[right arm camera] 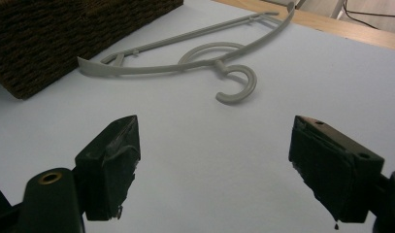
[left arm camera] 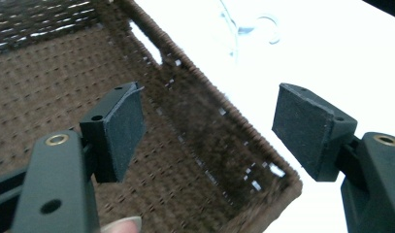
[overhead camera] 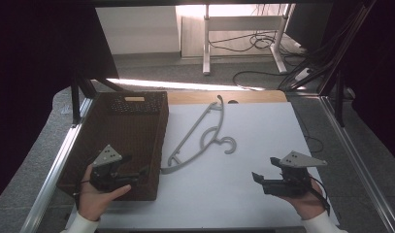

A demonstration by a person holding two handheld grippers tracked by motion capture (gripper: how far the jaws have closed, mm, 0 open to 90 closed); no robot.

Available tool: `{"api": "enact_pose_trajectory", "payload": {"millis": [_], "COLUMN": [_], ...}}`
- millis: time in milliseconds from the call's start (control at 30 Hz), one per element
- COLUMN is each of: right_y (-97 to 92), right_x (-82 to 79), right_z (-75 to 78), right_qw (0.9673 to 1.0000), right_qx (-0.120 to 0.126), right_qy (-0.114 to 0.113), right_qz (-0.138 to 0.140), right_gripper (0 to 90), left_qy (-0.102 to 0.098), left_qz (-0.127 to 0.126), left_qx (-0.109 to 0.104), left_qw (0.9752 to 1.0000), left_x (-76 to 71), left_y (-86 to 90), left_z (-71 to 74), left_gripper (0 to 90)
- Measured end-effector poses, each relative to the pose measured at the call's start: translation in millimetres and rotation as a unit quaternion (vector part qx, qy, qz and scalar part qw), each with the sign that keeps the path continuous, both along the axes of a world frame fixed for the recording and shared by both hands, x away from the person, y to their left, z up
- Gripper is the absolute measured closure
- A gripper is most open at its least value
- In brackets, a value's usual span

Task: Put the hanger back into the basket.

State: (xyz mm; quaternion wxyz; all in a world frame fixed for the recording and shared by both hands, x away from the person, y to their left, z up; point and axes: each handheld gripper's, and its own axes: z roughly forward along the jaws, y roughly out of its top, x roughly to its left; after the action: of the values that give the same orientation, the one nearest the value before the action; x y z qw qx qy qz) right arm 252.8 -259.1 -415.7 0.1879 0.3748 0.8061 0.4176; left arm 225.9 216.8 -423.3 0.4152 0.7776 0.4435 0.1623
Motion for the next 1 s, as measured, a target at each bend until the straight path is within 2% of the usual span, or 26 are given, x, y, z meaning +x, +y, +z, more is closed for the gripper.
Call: {"api": "enact_pose_trajectory", "payload": {"millis": [233, 567, 1000], "right_y": [-0.6, -0.6, -3.6], "right_x": [0.7, 1.4, 4.8], "right_z": [-0.3, -2.6, -6.3], "right_qw": [1.0000, 0.9999, 0.9998], "right_qx": [-0.004, -0.010, -0.014], "right_qy": [0.000, 0.004, 0.010], "right_qz": [-0.003, -0.003, -0.012], "right_gripper": [19.1, 19.1, 19.1], "left_qy": [0.006, 0.000, 0.009], "left_qz": [-0.017, -0.042, -0.055], "left_qx": [0.000, 0.003, 0.007], "left_qw": [0.9998, 0.9991, 0.9984], "left_x": [12.4, 24.5, 42.5], "left_y": [-16.5, -42.2, -67.9], "left_z": [4.3, 11.9, 14.1], "left_gripper": [27.6, 28.1, 28.3]}}
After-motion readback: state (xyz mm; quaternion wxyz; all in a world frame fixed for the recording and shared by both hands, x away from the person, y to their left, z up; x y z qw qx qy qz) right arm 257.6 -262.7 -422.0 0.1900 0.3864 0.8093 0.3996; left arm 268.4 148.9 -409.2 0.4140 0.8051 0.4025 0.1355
